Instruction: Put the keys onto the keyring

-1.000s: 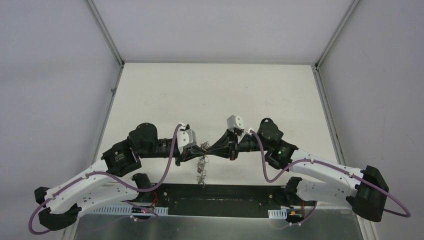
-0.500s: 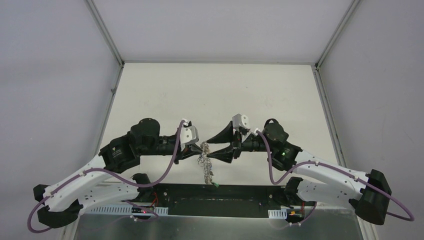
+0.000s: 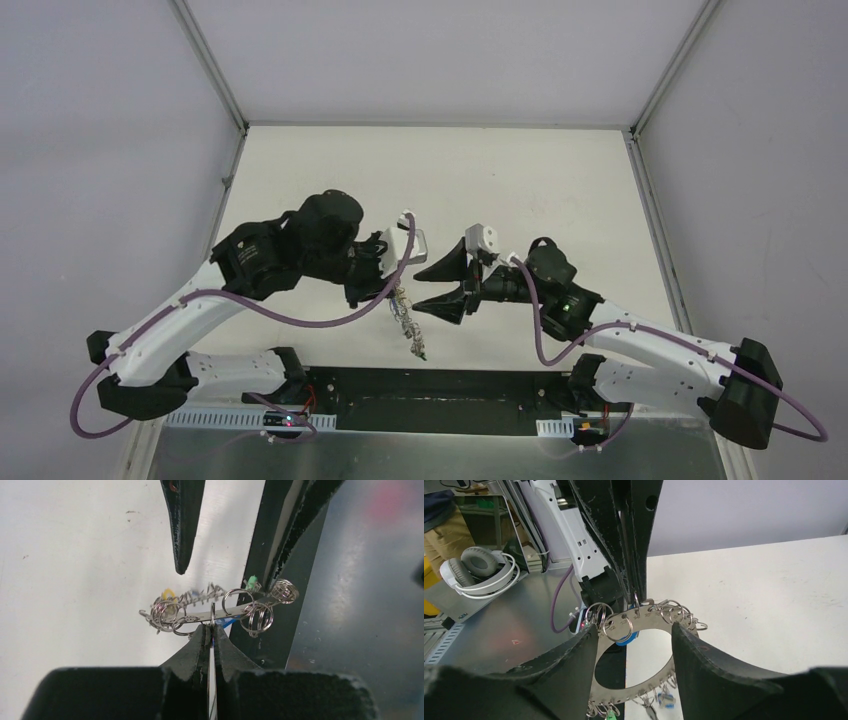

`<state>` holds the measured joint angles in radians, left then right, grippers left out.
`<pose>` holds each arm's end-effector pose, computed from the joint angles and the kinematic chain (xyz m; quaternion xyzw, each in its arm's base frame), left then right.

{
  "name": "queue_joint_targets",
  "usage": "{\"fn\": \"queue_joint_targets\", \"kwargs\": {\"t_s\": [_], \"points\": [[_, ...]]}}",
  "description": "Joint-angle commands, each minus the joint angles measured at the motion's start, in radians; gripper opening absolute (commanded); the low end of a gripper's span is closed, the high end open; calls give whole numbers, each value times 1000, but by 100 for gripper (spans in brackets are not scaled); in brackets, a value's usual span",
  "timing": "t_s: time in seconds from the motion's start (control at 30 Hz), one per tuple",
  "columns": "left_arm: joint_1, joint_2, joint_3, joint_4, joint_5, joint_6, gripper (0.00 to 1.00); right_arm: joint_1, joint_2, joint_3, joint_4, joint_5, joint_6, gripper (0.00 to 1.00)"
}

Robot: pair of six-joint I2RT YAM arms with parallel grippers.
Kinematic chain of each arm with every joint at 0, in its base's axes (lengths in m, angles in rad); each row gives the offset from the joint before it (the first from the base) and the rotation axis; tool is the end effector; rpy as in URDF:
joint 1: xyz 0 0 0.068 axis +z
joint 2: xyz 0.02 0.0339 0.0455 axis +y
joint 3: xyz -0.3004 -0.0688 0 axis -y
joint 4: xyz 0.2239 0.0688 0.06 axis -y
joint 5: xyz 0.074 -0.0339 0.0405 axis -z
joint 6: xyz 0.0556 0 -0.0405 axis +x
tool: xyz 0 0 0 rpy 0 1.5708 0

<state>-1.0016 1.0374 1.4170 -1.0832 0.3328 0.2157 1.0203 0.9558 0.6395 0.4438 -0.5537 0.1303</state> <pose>0.0653 -0.1357 0.4290 0.5688 0.6944 -0.2975 0.3252 0.0789 0.1844 0.3617 -0.4588 0.4853 0.5444 0.5076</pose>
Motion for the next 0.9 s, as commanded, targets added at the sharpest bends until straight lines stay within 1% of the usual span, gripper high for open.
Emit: {"fn": "queue_joint_targets", "kwargs": {"t_s": [0.0,0.23,0.47,0.73,0.77,0.87], "points": [[-6,88,156,-186,-59,33,0,5,25,17,71,1,30,56],[-9,243,360,-404,-97,27,0,6,81,-4,193,4,99,48],[-39,356,500,-542,-143,-2,0,11,160,-3,306,28,139,39],[-45,380,500,-554,-154,-13,0,24,258,2,444,32,191,34],[-45,378,494,-551,-157,-13,0,25,264,4,447,25,191,32],[-45,373,476,-542,-156,-12,0,29,270,6,448,7,190,19]]}}
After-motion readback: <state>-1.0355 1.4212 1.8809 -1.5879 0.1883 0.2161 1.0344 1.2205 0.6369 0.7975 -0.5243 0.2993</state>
